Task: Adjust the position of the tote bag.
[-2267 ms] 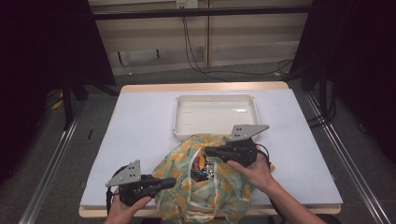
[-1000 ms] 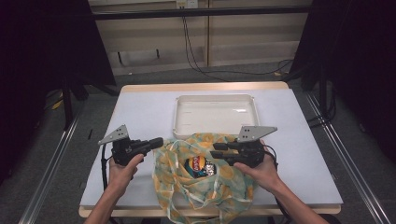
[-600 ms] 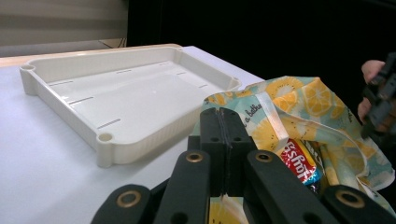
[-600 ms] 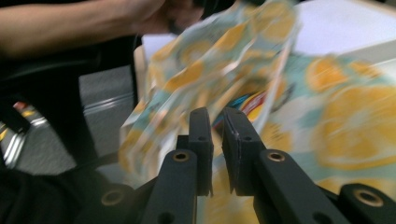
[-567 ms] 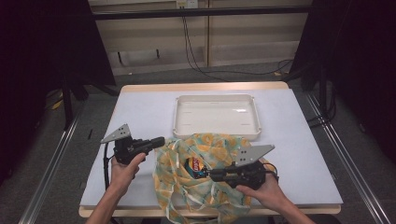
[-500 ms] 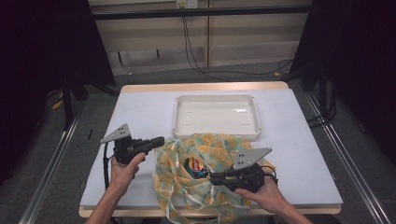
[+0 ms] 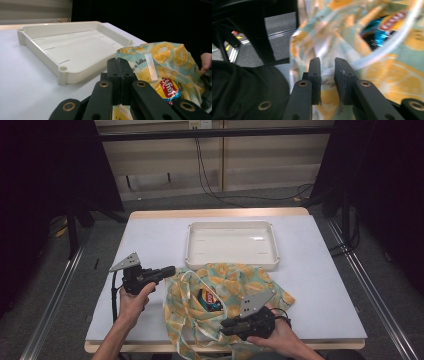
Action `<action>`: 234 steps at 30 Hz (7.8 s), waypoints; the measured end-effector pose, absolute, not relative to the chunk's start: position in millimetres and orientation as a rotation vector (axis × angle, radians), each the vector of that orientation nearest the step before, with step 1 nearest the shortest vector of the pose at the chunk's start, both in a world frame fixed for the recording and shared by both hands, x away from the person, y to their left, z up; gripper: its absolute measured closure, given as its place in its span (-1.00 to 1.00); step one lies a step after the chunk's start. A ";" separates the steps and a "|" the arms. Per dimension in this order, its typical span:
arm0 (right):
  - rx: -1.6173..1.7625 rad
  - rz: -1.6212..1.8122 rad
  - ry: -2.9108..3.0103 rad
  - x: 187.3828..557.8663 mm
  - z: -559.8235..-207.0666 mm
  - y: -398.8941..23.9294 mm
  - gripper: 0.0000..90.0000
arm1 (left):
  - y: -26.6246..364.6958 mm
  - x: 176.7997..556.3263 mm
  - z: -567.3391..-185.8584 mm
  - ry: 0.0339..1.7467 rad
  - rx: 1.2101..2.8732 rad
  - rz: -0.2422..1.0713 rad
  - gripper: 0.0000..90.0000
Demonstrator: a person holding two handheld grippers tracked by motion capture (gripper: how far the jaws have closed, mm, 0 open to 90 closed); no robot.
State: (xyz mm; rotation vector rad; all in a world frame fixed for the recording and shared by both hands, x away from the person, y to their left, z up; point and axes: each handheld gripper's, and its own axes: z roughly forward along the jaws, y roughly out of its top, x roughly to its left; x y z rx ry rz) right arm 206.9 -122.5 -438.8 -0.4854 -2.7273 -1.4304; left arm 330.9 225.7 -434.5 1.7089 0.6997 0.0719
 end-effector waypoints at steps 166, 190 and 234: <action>-1.042 -1.688 -2.689 319.6 -402.5 -178.4 1.00 | 214.4 308.0 -399.8 0.562 1.669 0.078 0.54; -0.977 -1.714 -2.666 311.0 -405.1 -179.8 0.69 | 161.3 319.8 -436.7 0.509 1.883 -0.051 0.48; -0.524 -1.422 -2.752 238.6 -426.0 -105.4 0.56 | 156.8 321.4 -440.1 0.508 1.883 -0.067 1.00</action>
